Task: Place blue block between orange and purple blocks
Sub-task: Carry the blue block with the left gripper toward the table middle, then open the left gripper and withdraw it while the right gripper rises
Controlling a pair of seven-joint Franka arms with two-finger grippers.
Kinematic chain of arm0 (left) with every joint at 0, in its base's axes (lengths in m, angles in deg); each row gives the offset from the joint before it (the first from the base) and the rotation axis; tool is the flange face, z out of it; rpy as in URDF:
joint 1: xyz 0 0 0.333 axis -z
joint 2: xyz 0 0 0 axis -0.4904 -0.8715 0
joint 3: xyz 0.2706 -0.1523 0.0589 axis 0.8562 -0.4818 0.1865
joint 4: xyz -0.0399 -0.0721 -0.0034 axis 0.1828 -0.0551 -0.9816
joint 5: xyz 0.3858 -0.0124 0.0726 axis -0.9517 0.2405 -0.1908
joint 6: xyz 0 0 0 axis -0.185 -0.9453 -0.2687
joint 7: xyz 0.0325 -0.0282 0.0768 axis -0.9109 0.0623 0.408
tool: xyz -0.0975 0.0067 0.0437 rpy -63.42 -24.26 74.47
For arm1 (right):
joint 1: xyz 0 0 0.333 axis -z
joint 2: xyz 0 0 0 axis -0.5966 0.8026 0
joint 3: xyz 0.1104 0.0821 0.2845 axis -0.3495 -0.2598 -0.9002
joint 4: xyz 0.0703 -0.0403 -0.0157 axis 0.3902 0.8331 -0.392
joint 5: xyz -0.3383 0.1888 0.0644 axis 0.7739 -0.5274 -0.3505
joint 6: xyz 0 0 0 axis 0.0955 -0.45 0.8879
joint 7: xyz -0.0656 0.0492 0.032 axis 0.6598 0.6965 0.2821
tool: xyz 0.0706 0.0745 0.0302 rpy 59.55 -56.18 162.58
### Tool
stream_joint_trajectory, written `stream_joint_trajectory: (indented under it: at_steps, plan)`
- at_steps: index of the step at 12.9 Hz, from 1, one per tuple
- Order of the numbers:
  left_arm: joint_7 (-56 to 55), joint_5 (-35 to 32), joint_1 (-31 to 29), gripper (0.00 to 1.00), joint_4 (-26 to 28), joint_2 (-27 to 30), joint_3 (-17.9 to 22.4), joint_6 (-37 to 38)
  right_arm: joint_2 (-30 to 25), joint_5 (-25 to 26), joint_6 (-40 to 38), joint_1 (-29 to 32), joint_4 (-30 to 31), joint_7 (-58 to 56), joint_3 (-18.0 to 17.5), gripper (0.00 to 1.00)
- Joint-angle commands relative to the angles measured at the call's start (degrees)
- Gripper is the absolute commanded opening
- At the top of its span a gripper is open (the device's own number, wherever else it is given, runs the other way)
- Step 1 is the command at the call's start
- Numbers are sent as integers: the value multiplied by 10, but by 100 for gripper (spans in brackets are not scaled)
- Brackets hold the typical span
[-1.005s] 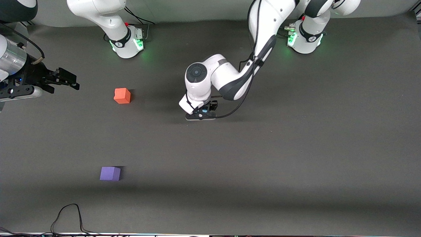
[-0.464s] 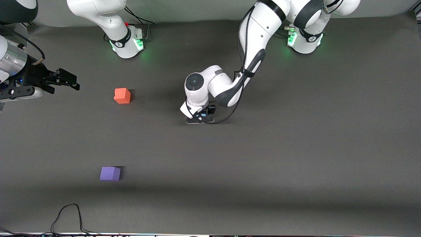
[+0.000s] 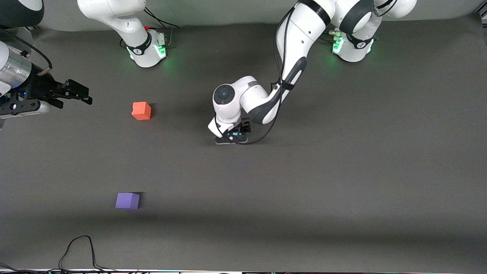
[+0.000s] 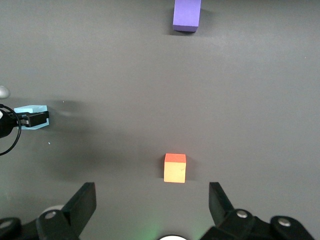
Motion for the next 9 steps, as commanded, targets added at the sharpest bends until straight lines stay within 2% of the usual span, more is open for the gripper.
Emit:
stream_joint_trajectory:
  at_steps: [1,4,6,8,9]
  plan:
    - [-5,-3,-13,100,-11,57,6,76,0,7,-6,-8,-4,-12,6,100]
    - [74,40,-112,100,5,131,-9,141,-1,7,-16,-8,-5,-12,6,100]
    - [200,79,-207,100,65,197,-9,179,-3,6,-18,-9,-5,-11,5,100]
    - [325,89,-301,100,127,264,-9,205,-4,0,-18,-16,-5,-1,-1,100]
    - [389,89,-345,100,146,293,-9,231,-5,0,-19,-39,-6,2,-1,100]
